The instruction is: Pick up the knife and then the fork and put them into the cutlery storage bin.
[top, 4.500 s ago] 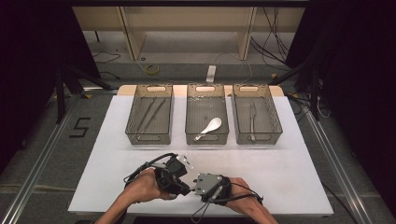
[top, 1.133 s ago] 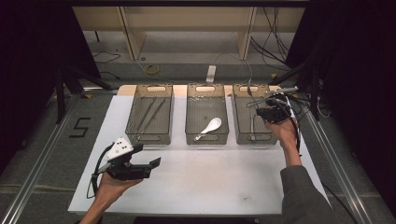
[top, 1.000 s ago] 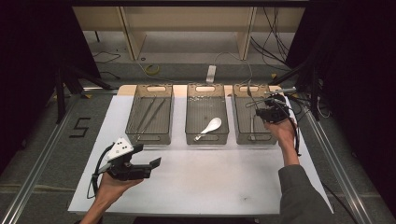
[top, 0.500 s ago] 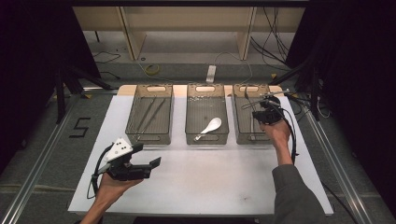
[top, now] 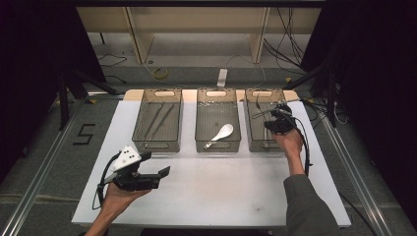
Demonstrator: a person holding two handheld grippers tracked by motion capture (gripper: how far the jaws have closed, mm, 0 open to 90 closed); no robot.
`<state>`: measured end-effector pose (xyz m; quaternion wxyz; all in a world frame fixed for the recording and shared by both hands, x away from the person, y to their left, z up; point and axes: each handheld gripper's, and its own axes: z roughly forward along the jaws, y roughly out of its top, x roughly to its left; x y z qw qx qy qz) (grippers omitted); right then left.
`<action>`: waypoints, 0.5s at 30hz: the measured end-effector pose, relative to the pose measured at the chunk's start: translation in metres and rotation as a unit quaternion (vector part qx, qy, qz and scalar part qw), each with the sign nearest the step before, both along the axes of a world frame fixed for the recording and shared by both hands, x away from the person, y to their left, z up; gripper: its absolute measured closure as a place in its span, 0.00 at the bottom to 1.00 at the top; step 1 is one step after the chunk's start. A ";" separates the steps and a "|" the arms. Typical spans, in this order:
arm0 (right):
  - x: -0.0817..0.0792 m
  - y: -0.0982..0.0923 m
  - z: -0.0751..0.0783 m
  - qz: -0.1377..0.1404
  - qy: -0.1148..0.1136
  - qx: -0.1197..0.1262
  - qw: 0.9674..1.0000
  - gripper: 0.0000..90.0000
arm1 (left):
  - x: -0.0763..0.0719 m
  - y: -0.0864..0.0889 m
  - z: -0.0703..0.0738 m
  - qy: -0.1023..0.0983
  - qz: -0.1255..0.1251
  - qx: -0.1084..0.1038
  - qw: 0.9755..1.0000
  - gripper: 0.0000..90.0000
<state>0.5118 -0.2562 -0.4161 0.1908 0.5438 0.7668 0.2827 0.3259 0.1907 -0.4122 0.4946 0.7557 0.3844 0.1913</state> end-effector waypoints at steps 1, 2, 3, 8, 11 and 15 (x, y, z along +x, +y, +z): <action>0.000 0.000 0.000 0.001 0.001 -0.001 1.000 0.97 | 0.000 0.000 0.000 0.000 0.000 0.001 1.000 0.17; 0.000 0.000 0.000 -0.001 0.001 -0.001 1.000 0.97 | 0.000 0.000 0.000 0.000 0.001 0.000 1.000 0.17; 0.000 0.000 0.000 -0.002 -0.001 -0.001 1.000 0.97 | 0.000 0.000 0.000 -0.001 0.000 0.000 1.000 0.17; 0.002 -0.001 -0.003 -0.001 0.000 -0.004 1.000 0.97 | 0.000 0.000 0.000 -0.001 0.000 0.000 1.000 0.17; 0.003 -0.002 -0.002 -0.003 -0.001 -0.001 1.000 0.97 | 0.000 0.000 0.000 -0.001 0.000 0.001 1.000 0.17; 0.004 -0.003 -0.002 -0.003 -0.003 -0.002 1.000 0.97 | 0.000 0.000 0.000 -0.001 0.000 0.001 1.000 0.17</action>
